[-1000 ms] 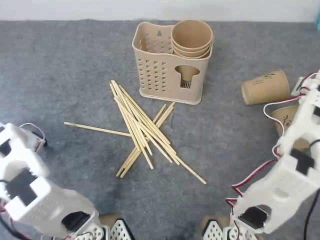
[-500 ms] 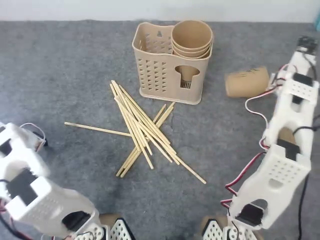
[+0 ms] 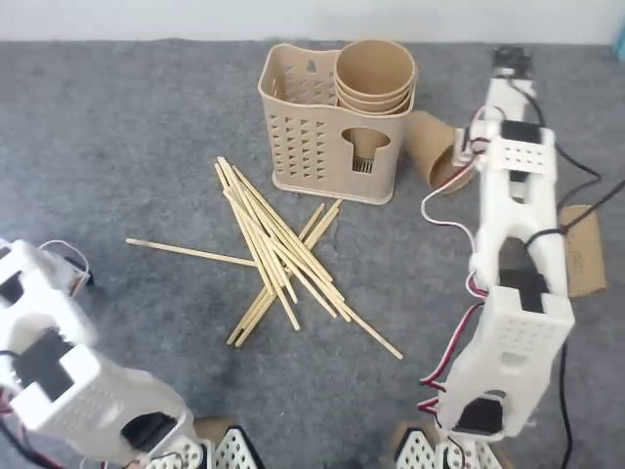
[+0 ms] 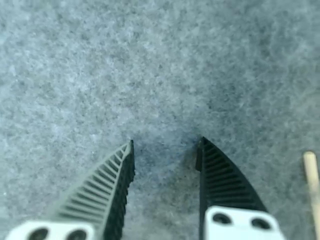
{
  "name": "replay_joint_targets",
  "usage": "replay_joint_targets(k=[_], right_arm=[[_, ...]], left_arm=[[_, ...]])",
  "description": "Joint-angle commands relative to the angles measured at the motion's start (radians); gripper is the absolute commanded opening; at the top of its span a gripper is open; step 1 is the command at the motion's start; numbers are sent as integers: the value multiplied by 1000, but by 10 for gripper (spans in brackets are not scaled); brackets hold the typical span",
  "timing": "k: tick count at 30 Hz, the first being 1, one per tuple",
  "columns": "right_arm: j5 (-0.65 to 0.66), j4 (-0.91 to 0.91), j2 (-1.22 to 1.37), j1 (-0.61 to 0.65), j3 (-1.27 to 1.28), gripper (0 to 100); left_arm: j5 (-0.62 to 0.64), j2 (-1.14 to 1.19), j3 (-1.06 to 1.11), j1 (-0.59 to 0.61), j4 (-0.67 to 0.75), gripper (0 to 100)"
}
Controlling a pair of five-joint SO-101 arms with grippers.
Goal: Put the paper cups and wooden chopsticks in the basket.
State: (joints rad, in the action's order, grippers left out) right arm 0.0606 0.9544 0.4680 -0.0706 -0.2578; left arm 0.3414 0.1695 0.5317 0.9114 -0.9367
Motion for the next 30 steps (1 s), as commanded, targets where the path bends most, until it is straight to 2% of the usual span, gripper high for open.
replay_joint_targets(k=[1,9,15,19,23,30], right_arm=[[-12,-76,-110,30,-60,45],[-12,-153,-105,31,-58,58],[-14,-193,-104,82,-58,180],[-25,-280,-104,124,-58,181],[-133,-374,-104,139,-58,183],[-161,-372,-150,101,-57,181]], left_arm=[[-9,-2,-19,-26,-8,195],[-9,-2,-21,-26,-8,195],[-9,-2,-21,-26,-8,195],[-9,-2,-21,-26,-8,195],[-9,0,-21,-26,-8,195],[-9,0,-21,-26,-8,195]])
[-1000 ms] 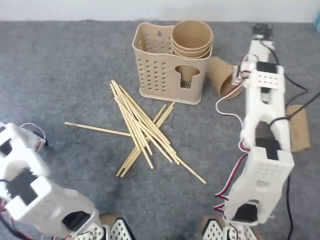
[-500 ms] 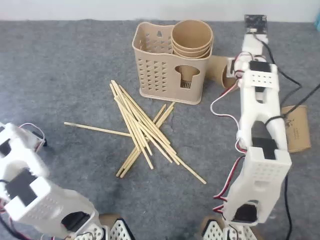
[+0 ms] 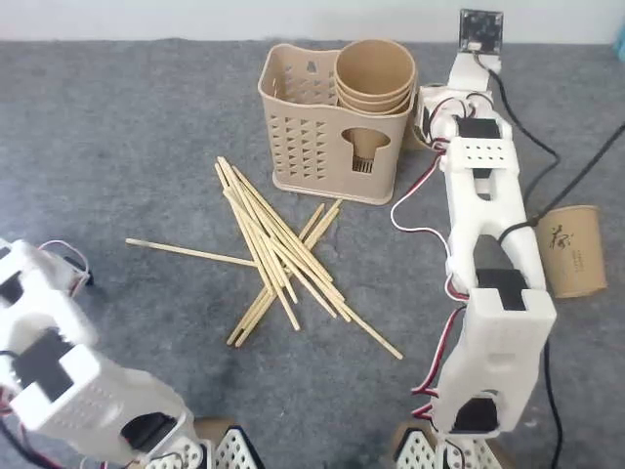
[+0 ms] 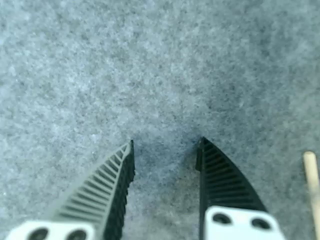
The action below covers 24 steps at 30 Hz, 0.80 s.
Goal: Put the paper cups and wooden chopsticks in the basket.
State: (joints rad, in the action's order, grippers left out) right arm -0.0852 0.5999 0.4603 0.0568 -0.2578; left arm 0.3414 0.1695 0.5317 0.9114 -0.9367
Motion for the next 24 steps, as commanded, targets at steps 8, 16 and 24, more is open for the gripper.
replay_joint_targets(k=[8,16,24], right_arm=[[-83,183,-337,-157,-55,180],[107,272,-274,-257,127,180],[405,148,-317,-260,397,183]], left_arm=[[-9,2,-22,-26,-8,195],[-9,3,-22,-26,-8,195],[-9,3,-22,-26,-8,195]])
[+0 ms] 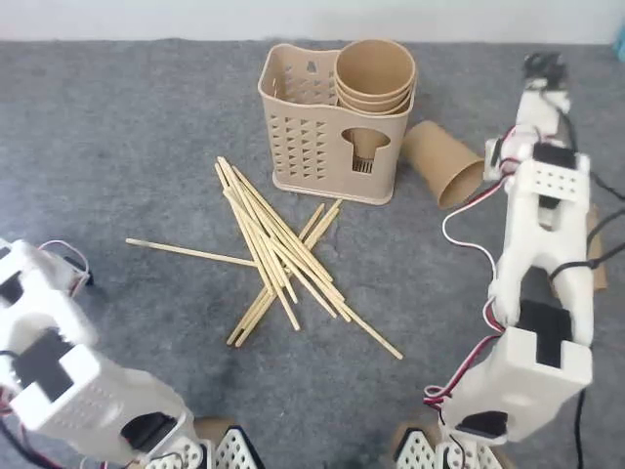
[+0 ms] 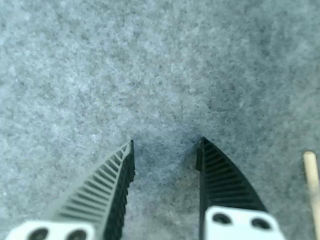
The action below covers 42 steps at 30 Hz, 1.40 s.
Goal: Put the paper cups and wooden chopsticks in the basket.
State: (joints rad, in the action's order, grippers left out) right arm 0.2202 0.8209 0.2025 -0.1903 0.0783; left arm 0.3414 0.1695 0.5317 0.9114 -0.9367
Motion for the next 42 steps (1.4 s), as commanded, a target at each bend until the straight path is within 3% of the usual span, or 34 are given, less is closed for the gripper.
replay_joint_targets(k=[1,9,19,27,32,34,42], right_arm=[[127,-110,-70,-10,100,184],[255,-469,-67,21,285,184],[245,-587,87,125,218,184],[249,-587,249,151,32,173],[247,-530,268,143,-25,0],[247,-486,249,133,-29,33],[247,-174,39,104,-31,8]], left_arm=[[-9,3,-22,-26,-8,195],[-9,3,-21,-26,-8,195],[-9,3,-22,-26,-8,195],[-11,3,-22,-26,-8,195],[-11,3,-22,-26,-6,195],[-11,3,-22,-26,-6,195],[-11,2,-22,-28,-6,195]])
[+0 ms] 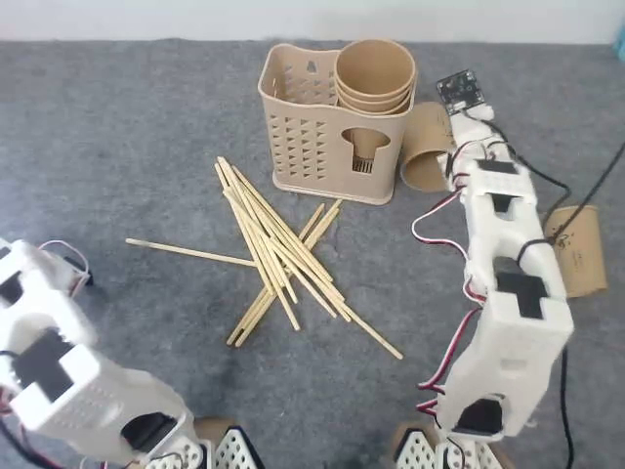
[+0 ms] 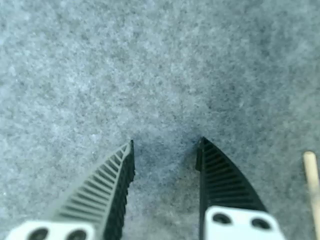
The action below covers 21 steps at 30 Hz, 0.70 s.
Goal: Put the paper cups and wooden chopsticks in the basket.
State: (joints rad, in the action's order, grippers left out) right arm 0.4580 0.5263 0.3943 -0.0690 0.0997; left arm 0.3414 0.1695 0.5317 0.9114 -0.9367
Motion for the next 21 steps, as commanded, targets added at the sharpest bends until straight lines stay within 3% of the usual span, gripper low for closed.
replay_joint_targets(k=[1,12,21], right_arm=[[9,168,-188,-19,-52,8],[-66,722,-423,-21,-184,8],[-69,1155,-170,-10,-535,8]], left_arm=[[-11,2,-22,-28,-6,195],[-11,2,-22,-28,-6,195],[-11,0,-19,-26,-6,195]])
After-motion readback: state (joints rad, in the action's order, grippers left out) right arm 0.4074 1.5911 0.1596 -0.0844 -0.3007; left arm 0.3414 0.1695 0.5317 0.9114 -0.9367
